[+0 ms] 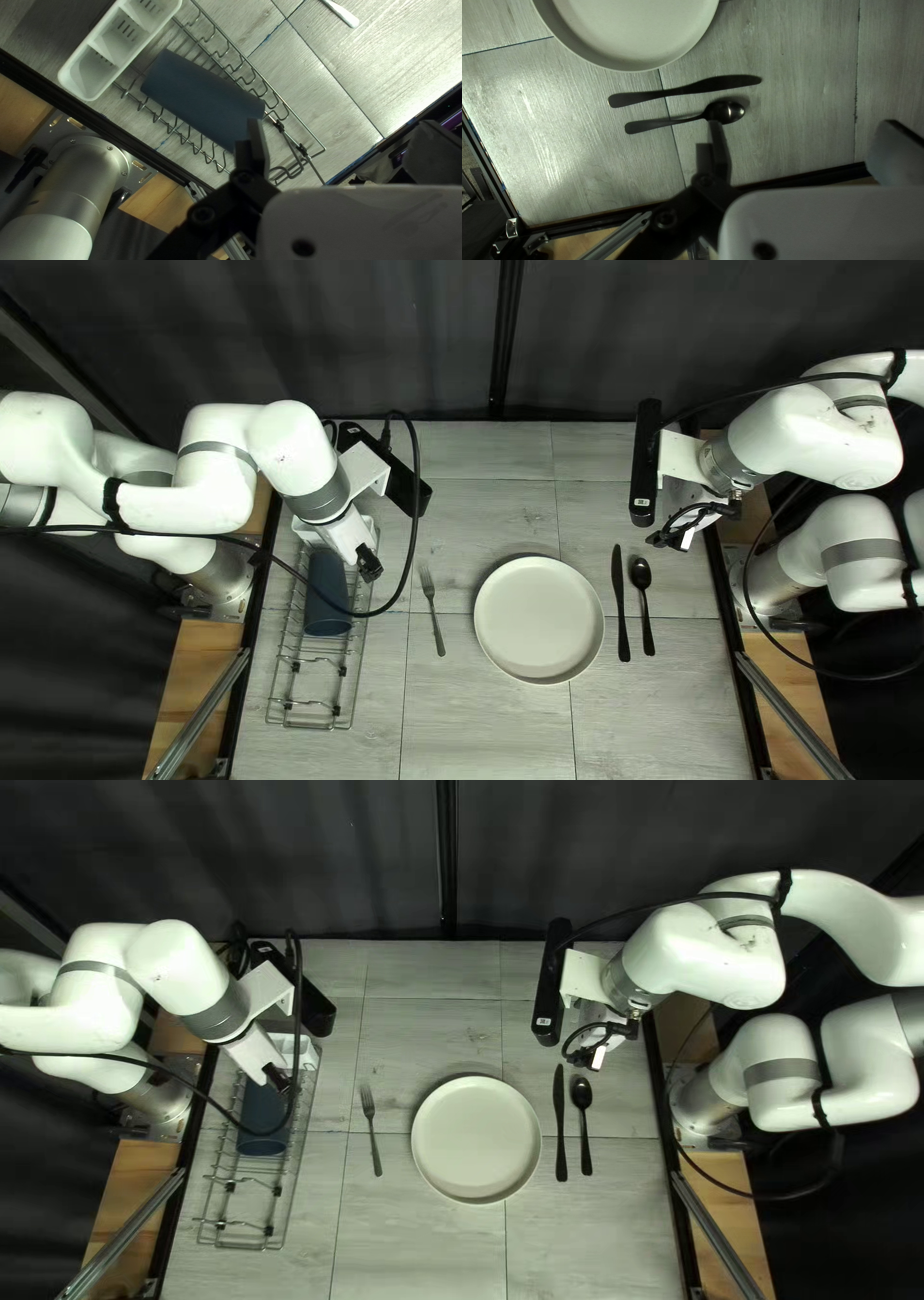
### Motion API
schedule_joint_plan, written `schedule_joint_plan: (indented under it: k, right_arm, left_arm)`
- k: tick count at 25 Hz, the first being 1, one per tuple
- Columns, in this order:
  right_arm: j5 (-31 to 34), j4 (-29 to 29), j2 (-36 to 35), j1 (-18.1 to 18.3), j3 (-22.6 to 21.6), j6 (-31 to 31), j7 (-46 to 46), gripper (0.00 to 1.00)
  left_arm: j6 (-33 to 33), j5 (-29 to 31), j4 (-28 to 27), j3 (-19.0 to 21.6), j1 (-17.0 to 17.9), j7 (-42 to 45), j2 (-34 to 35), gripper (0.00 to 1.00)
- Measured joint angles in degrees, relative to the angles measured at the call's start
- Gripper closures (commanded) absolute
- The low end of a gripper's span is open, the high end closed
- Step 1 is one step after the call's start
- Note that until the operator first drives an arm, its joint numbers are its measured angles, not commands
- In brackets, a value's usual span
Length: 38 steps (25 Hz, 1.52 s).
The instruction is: Pick up and place plate onto table. Place down one fork to the left of the plate. Place spoon and knife to the right of the plate. Place cup above the knife and spoon
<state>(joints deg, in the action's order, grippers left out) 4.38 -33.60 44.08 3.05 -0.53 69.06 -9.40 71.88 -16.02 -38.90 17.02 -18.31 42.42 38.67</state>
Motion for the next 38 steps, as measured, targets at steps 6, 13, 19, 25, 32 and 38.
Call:
schedule_joint_plan:
  k: [6, 13, 19, 25, 32, 38]
  right_arm:
    - [0.0, 0.0, 0.0, 0.0, 0.0, 0.0, 0.0, 0.00]
    - [0.0, 0.0, 0.0, 0.0, 0.0, 0.0, 0.0, 0.00]
    - [0.0, 0.0, 0.0, 0.0, 0.0, 0.0, 0.0, 0.00]
    - [0.0, 0.0, 0.0, 0.0, 0.0, 0.0, 0.0, 0.00]
    - [0.0, 0.0, 0.0, 0.0, 0.0, 0.0, 0.0, 0.00]
    - [0.0, 0.0, 0.0, 0.0, 0.0, 0.0, 0.0, 0.00]
  left_arm:
    - [3.8, 0.7, 0.1, 8.6, -2.3, 18.7, 6.2, 0.00]
    - [4.9, 1.0, 0.5, 10.9, -3.5, 23.2, 6.9, 0.00]
    - [3.2, 0.7, 6.5, 14.2, -5.2, 30.3, 7.9, 0.00]
    - [-0.7, -0.5, 11.1, 17.3, -6.6, 35.1, 6.6, 0.00]
    - [-9.8, -3.4, 18.7, 20.5, -7.5, 38.2, 3.1, 0.00]
    - [-15.8, -6.4, 23.5, 22.0, -7.4, 39.6, 0.7, 0.00]
